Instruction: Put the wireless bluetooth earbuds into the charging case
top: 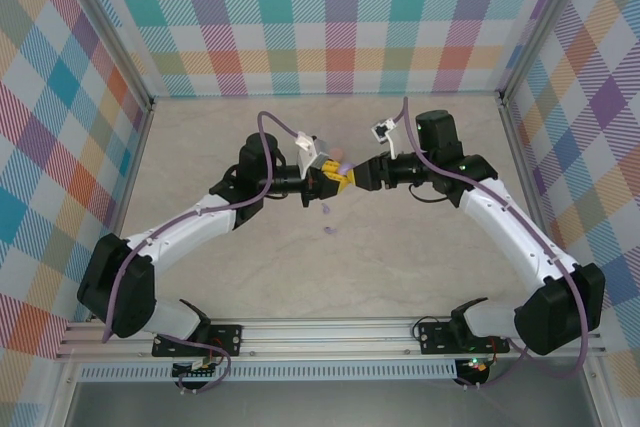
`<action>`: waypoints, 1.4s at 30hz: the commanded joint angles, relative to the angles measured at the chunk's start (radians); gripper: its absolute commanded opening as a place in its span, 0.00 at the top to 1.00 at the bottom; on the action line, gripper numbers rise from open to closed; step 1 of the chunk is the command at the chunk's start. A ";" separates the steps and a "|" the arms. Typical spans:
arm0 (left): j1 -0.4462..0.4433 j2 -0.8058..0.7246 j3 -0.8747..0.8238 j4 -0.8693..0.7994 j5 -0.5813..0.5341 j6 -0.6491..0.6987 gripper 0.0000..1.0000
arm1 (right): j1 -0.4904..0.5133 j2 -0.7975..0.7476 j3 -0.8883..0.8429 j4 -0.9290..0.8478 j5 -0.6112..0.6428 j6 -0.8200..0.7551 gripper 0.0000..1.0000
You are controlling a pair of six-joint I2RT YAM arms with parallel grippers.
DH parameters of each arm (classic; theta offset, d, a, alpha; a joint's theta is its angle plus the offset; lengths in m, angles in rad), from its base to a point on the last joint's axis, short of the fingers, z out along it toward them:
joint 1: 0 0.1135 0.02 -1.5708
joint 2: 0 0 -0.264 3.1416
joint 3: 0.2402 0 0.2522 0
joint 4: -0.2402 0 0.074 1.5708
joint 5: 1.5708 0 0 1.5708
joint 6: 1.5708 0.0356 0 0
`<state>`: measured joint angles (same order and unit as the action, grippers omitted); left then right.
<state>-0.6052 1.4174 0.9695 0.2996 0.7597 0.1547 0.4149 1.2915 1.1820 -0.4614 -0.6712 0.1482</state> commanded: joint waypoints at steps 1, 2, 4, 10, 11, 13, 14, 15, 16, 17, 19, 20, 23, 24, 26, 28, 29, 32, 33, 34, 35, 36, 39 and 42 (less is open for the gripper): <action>-0.018 -0.035 -0.009 0.068 -0.001 0.042 0.81 | 0.007 -0.017 0.033 -0.034 0.044 -0.034 0.44; -0.020 -0.035 -0.010 0.068 -0.003 0.042 0.81 | 0.007 -0.020 0.033 -0.036 0.053 -0.035 0.44; -0.021 -0.039 -0.012 0.067 0.001 0.043 0.81 | 0.007 -0.021 0.034 -0.042 0.072 -0.036 0.44; -0.031 -0.049 -0.015 0.055 0.001 0.049 0.81 | 0.007 -0.039 0.027 -0.022 0.147 -0.015 0.44; -0.034 -0.051 -0.015 0.053 0.002 0.051 0.81 | 0.007 -0.042 0.025 -0.018 0.161 -0.008 0.44; -0.042 -0.050 -0.014 0.044 0.003 0.058 0.81 | 0.008 -0.048 0.022 -0.014 0.185 0.000 0.44; -0.046 -0.051 -0.012 0.034 0.001 0.066 0.81 | 0.007 -0.051 0.021 -0.009 0.192 0.004 0.44; -0.052 -0.051 -0.011 0.029 0.000 0.071 0.81 | 0.007 -0.053 0.019 -0.007 0.196 0.007 0.43; -0.055 -0.050 -0.011 0.029 0.001 0.070 0.81 | 0.006 -0.053 0.019 -0.005 0.197 0.009 0.43; -0.060 -0.051 -0.012 0.029 0.002 0.072 0.81 | 0.007 -0.054 0.020 -0.004 0.206 0.013 0.43; -0.065 -0.048 -0.012 0.029 0.000 0.072 0.81 | 0.007 -0.054 0.019 -0.001 0.221 0.020 0.44; -0.067 -0.049 -0.012 0.029 0.000 0.072 0.81 | 0.007 -0.054 0.019 -0.002 0.229 0.023 0.43; -0.067 -0.049 -0.013 0.029 -0.005 0.072 0.81 | 0.007 -0.054 0.019 -0.004 0.242 0.027 0.44; -0.067 -0.048 -0.014 0.027 -0.006 0.073 0.81 | 0.007 -0.054 0.020 -0.004 0.245 0.028 0.44; -0.066 -0.048 -0.015 0.027 -0.012 0.074 0.81 | 0.007 -0.058 0.019 -0.002 0.255 0.031 0.43; -0.067 -0.048 -0.019 0.033 -0.018 0.072 0.81 | 0.007 -0.067 0.016 0.000 0.274 0.036 0.43; -0.067 -0.050 -0.023 0.038 -0.024 0.069 0.81 | 0.008 -0.077 0.012 0.004 0.283 0.039 0.43; -0.066 -0.052 -0.040 0.067 -0.039 0.058 0.81 | 0.006 -0.108 -0.012 0.029 0.312 0.043 0.42; -0.064 -0.053 -0.045 0.077 -0.042 0.053 0.81 | 0.005 -0.114 -0.016 0.029 0.320 0.042 0.42; -0.062 -0.053 -0.051 0.088 -0.043 0.045 0.81 | 0.005 -0.118 -0.018 0.026 0.335 0.047 0.42; -0.058 -0.051 -0.055 0.100 -0.044 0.034 0.81 | 0.003 -0.123 -0.021 0.026 0.346 0.052 0.42; -0.053 -0.051 -0.061 0.113 -0.041 0.023 0.81 | 0.001 -0.128 -0.023 0.025 0.355 0.054 0.42; -0.032 -0.052 -0.076 0.153 -0.023 -0.024 0.81 | -0.013 -0.147 -0.035 0.027 0.391 0.074 0.42; -0.012 -0.071 -0.090 0.163 -0.011 -0.046 0.81 | -0.047 -0.139 -0.048 0.006 0.411 0.095 0.42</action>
<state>-0.6361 1.3941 0.8959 0.3893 0.7166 0.1459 0.3954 1.1580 1.1545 -0.4507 -0.3050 0.2096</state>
